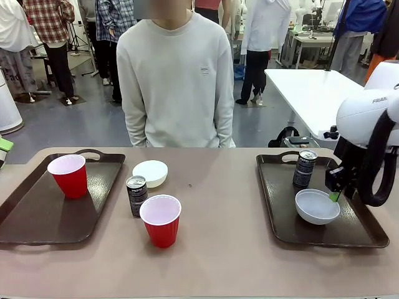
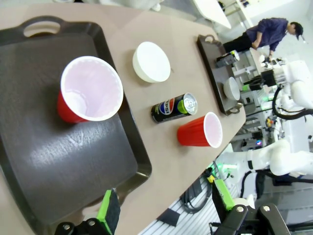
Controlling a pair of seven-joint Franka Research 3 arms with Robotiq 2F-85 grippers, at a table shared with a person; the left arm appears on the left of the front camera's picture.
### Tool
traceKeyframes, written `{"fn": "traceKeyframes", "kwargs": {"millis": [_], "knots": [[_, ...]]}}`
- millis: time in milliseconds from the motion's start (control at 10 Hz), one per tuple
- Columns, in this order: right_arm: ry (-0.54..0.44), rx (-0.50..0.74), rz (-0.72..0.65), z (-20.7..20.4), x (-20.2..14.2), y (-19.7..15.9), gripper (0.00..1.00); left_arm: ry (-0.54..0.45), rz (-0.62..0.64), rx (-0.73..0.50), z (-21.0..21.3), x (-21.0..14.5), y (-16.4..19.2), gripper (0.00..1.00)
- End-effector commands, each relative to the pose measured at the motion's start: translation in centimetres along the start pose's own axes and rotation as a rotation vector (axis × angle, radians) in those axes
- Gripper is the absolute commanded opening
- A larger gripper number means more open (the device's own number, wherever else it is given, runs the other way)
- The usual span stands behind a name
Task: Prepare tableware on both trays.
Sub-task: Pick up a Picnic Bowl from the table and place it on a Handle tray.
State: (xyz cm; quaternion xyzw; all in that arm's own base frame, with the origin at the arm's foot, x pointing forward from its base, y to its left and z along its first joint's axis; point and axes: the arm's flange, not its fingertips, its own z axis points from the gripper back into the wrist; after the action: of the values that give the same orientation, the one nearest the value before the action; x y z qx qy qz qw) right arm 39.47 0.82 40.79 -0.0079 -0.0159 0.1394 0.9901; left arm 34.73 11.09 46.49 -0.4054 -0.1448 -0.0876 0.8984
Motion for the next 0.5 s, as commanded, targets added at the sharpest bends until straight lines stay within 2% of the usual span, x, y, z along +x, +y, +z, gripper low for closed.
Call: {"fn": "traceKeyframes", "kwargs": {"millis": [0,100,200,400], "knots": [[-0.002,0.001,0.015,3.2,-2.6,-0.2,1.00,-0.010,-0.012,-0.020,0.1,0.1,0.0,1.00],[0.008,0.047,0.014,4.4,-3.0,-0.7,0.66,-0.010,-0.012,-0.020,0.1,0.1,0.0,1.00],[0.014,0.096,0.023,5.3,-3.4,-0.7,0.75,-0.010,-0.012,-0.020,0.1,0.1,0.0,1.00],[0.000,0.091,0.025,7.0,-4.8,0.3,0.94,-0.010,-0.012,-0.020,0.1,0.1,0.0,1.00]]}}
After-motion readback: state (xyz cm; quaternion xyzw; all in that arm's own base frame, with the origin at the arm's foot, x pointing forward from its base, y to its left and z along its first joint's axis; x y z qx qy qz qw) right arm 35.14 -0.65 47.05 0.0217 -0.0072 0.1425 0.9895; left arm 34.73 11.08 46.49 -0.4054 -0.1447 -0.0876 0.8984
